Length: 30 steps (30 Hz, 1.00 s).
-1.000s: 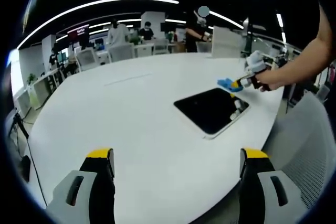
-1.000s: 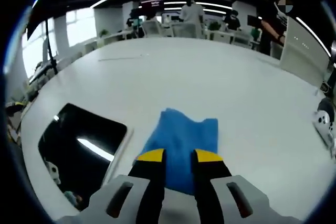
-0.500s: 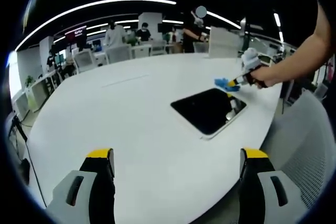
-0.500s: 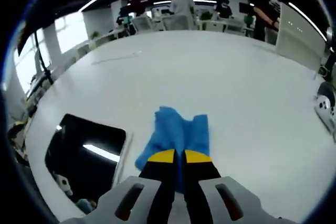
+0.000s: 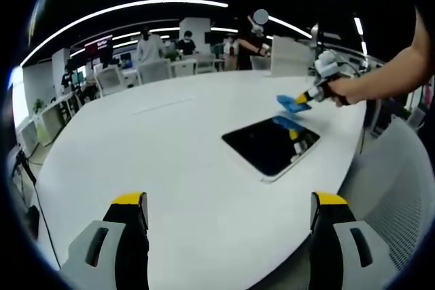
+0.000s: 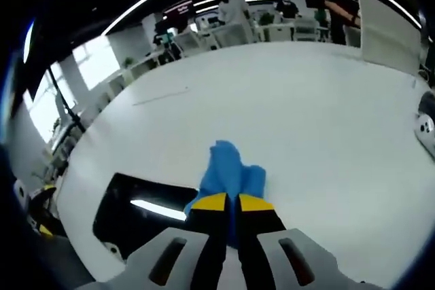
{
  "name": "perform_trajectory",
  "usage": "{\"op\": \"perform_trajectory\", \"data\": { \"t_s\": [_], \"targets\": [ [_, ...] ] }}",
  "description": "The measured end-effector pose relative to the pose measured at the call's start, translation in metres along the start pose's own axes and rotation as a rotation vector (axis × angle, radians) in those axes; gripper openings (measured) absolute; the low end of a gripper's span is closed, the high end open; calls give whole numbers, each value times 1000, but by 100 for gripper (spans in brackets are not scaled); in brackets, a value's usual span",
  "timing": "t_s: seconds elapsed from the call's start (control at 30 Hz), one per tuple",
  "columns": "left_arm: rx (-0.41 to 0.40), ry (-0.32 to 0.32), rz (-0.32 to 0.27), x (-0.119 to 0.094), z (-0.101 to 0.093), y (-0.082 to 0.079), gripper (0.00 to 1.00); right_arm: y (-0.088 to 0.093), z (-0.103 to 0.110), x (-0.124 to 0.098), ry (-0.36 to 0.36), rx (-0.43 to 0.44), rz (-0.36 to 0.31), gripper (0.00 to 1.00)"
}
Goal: Wipe the mirror surface with the cleaning cloth until all visible marks leave the cleaned area.
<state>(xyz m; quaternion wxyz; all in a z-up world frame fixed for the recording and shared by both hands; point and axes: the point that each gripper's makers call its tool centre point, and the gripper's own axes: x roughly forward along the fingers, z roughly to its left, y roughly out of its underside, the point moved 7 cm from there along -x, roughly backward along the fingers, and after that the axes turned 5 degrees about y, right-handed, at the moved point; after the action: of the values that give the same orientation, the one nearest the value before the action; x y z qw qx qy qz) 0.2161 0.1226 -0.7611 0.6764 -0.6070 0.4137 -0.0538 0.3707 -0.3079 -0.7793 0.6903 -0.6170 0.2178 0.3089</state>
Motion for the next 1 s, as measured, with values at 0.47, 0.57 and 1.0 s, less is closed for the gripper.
{"op": "perform_trajectory", "data": {
  "t_s": [0.47, 0.57, 1.0],
  "targets": [
    [3, -1, -10, 0, 0, -1, 100, 12, 30, 8, -37, -10, 47, 0],
    [4, -1, -10, 0, 0, -1, 100, 15, 34, 12, -38, -11, 59, 0],
    [4, -4, -12, 0, 0, -1, 100, 23, 50, 30, -37, -42, 112, 0]
  ]
}}
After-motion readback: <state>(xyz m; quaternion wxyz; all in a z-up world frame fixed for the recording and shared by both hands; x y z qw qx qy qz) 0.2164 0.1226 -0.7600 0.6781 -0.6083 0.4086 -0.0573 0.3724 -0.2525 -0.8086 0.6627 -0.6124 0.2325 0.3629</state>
